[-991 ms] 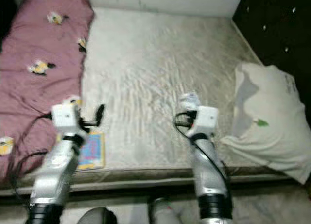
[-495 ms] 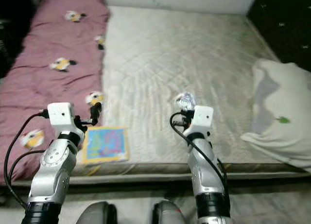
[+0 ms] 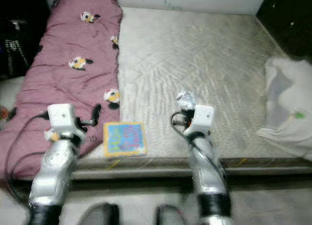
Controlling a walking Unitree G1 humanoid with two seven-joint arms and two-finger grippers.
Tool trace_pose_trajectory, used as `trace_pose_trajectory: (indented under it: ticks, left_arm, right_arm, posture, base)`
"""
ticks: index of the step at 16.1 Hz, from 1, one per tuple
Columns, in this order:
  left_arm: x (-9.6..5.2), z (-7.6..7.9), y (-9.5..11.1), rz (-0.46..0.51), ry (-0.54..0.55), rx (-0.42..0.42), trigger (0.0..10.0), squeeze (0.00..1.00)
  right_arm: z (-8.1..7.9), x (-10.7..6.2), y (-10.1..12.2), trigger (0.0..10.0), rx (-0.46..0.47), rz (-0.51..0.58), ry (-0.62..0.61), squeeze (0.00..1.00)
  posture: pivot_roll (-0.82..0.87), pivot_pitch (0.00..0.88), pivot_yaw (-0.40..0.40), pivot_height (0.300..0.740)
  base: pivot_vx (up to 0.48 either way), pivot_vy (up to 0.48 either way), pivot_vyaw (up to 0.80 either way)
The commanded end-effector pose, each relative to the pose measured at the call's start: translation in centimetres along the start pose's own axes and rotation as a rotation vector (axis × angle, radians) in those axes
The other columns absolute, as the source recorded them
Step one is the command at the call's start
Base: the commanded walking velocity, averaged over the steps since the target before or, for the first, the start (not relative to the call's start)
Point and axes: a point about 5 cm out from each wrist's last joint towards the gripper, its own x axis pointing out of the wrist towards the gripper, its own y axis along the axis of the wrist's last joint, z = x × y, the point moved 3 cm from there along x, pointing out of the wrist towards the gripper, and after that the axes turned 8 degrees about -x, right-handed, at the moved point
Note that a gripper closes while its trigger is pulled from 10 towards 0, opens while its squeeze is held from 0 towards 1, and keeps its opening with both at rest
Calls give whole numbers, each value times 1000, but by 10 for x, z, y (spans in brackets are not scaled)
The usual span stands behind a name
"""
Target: Clean up the room
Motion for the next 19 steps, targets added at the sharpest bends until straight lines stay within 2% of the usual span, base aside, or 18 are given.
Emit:
trace_pose_trajectory:
  ticks: [1,17,19]
  left_arm:
    - [-2,-2,-2,-9,4,10,10000,0]
    - [1,0,0,-6,-4,15,10000,0]
    - [1,-3,0,-3,6,18,10000,0]
  right_arm:
    - [3,-1,0,10000,4,1,-7,0]
    - [0,2,3,10000,-7,16,10,0]
    - [-3,3,4,10000,-20,22,27,0]
  posture:
    - [19,129,-58,740]
    - [17,130,-55,740]
    - [18,129,-56,740]
  base:
    - [0,356,0]
    - [0,356,0]
    - [0,352,0]
